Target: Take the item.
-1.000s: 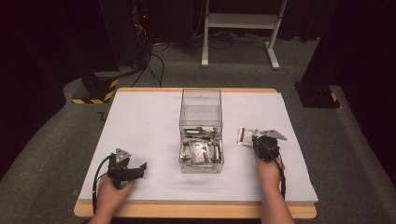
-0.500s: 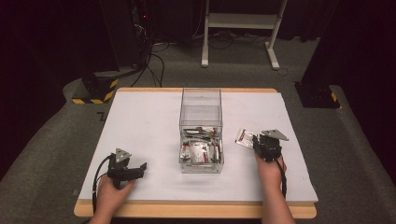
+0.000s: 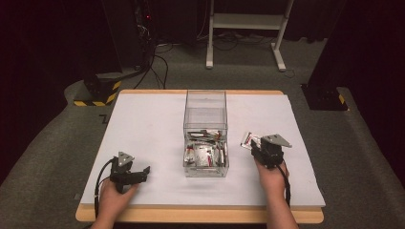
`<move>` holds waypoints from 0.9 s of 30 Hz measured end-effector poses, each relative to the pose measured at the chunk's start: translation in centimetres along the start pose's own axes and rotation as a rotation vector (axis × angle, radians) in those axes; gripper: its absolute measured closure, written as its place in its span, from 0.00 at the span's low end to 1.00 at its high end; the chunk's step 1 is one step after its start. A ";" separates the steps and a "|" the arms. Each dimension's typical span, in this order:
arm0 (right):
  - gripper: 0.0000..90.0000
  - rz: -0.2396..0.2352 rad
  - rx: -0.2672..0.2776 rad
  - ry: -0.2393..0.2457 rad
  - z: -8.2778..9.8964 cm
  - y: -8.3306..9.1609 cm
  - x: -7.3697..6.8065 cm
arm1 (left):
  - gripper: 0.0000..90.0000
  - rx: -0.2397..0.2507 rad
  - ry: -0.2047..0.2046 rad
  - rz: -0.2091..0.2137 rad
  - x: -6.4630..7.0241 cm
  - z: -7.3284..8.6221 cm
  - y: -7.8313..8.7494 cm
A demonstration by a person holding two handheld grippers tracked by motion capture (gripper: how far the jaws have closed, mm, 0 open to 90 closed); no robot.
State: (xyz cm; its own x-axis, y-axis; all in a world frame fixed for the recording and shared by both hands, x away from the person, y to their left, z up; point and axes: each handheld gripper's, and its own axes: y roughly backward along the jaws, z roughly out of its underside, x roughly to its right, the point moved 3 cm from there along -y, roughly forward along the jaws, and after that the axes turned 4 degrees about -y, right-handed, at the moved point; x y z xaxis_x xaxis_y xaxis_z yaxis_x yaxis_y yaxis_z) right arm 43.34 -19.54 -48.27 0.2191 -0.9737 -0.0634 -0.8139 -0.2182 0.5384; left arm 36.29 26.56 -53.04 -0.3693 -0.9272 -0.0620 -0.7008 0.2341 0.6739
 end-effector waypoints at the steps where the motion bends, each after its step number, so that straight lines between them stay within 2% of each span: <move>1: 0.62 -0.007 0.002 0.002 0.0 0.1 -0.4 | 0.15 -0.001 -0.001 0.000 0.0 0.0 0.0; 6: 0.56 -0.050 -0.010 0.003 -0.1 0.3 -2.1 | 0.15 -0.003 -0.004 0.000 0.0 0.0 0.0; 10: 0.51 -0.064 -0.075 0.010 0.8 0.1 -3.2 | 0.15 -0.003 -0.004 0.000 0.0 0.0 0.0; 14: 0.48 -0.084 -0.140 0.020 2.3 -0.1 -3.6 | 0.15 -0.003 -0.004 0.000 0.0 0.0 0.0; 21: 0.40 -0.056 -0.204 0.034 4.7 -0.1 -3.5 | 0.15 -0.002 -0.002 0.000 0.0 0.0 0.0; 23: 0.36 -0.054 -0.183 0.064 5.2 0.0 -3.7 | 0.15 -0.003 -0.005 0.000 0.0 0.0 0.0; 25: 0.30 -0.057 -0.194 0.092 5.3 0.0 -4.0 | 0.15 0.000 0.001 0.000 0.0 0.0 0.0; 27: 0.28 -0.043 -0.192 0.098 5.3 0.0 -4.2 | 0.15 0.001 -0.001 -0.001 0.0 0.0 0.0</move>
State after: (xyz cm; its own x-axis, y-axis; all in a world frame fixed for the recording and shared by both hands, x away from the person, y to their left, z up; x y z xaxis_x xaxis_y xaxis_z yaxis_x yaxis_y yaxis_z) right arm 39.54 -15.85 -52.49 0.3103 -0.9505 -0.0134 -0.6869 -0.2340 0.6880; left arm 36.28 26.56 -53.04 -0.3696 -0.9270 -0.0633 -0.7014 0.2337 0.6734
